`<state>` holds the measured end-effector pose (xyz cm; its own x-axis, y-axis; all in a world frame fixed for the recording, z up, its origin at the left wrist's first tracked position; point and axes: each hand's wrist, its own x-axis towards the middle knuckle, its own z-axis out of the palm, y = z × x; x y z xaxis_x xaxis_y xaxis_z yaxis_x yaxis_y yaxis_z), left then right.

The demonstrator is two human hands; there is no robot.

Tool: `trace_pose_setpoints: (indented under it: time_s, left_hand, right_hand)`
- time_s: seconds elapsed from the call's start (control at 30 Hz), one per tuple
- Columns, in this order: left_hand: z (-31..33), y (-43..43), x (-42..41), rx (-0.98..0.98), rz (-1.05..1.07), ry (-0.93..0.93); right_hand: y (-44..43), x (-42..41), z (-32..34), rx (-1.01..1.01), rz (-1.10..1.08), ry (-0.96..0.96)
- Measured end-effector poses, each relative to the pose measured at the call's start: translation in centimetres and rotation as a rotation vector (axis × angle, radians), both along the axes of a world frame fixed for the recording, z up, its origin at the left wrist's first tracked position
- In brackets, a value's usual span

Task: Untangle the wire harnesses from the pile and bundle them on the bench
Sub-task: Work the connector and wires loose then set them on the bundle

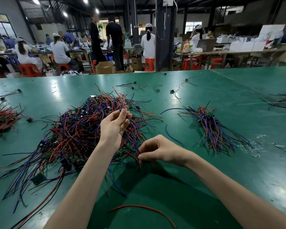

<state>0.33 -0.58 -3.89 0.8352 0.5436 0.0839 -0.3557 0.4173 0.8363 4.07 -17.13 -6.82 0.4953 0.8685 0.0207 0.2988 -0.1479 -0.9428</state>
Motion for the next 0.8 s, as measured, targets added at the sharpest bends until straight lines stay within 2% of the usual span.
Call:
trace_pose_setpoints:
  time_s: [0.23,0.47,0.67,0.73,0.8]
  left_hand:
    - [0.1,0.1,-0.1,0.0,0.049,-0.048]
    - [0.0,0.3,0.0,-0.012,0.066,-0.019]
    - [-0.1,0.2,0.1,0.003,0.007,0.035]
    - [-0.1,0.3,0.1,-0.005,0.001,0.041]
    - [0.0,0.4,0.1,-0.011,0.004,0.031]
  right_hand:
    - [0.1,-0.2,-0.1,0.007,0.019,0.033]
    - [0.1,-0.6,0.2,-0.032,0.016,-0.111]
    - [-0.2,-0.6,0.8,-0.172,0.048,-0.453]
    - [-0.2,-0.5,0.9,-0.175,0.029,-0.422]
    - [-0.3,-0.5,1.0,-0.157,-0.004,-0.275]
